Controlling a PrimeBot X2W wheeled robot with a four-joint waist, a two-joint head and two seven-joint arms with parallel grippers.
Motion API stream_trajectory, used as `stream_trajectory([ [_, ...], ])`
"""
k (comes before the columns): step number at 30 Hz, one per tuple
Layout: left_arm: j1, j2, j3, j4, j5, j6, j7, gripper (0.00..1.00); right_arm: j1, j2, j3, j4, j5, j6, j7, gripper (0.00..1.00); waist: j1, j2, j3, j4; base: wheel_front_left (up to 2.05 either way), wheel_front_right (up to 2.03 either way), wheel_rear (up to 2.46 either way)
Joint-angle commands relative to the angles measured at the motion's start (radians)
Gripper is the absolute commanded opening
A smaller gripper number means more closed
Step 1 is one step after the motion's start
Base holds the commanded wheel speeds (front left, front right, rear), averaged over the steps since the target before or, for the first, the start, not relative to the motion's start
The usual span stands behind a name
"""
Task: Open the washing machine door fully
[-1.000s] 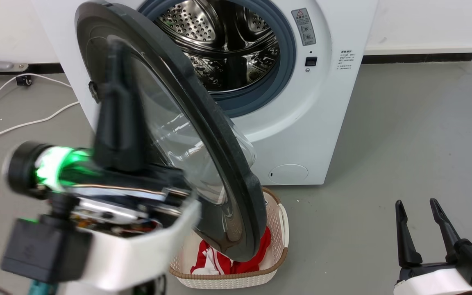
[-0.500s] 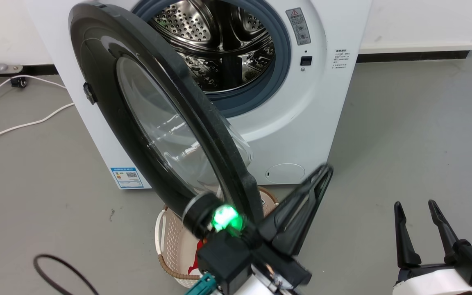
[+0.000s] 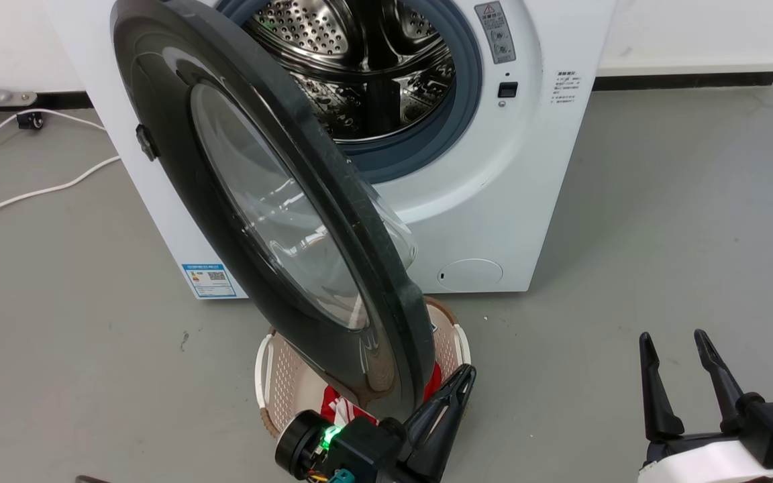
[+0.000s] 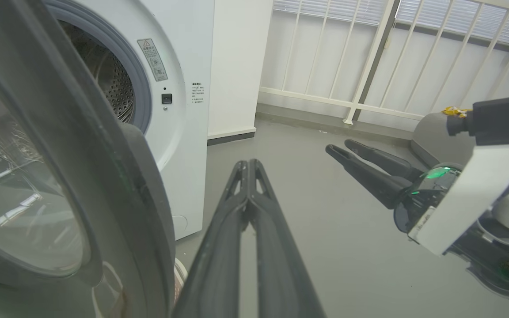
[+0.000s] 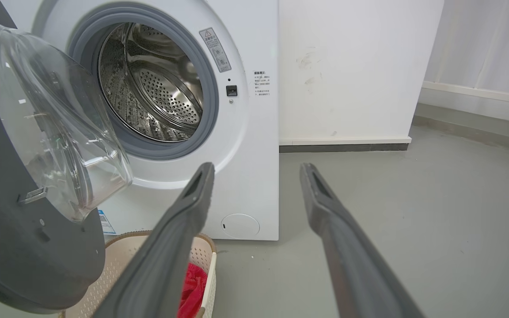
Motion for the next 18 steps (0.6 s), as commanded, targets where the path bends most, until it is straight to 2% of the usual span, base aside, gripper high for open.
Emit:
stream_trajectory([
  [1, 0.004, -0.003, 0.001, 0.013, 0.000, 0.005, -0.007, 0.00, -0.007, 0.003, 0.004, 0.005, 0.010, -0.001, -0.005, 1.00, 0.0000, 0.0000, 0.004, 0.000, 0.00, 0.00, 0.00],
  [8, -0.041, -0.029, 0.012, 0.106, -0.004, 0.017, -0.042, 0.00, -0.025, 0.003, 0.016, 0.011, 0.009, -0.001, -0.006, 1.00, 0.0000, 0.0000, 0.023, -0.014, 0.00, 0.00, 0.00],
  [18, -0.090, -0.055, 0.052, 0.206, -0.009, 0.070, -0.100, 0.00, -0.036, 0.003, 0.010, 0.017, 0.007, -0.001, -0.008, 1.00, 0.0000, 0.0000, 0.046, -0.028, 0.00, 0.00, 0.00],
])
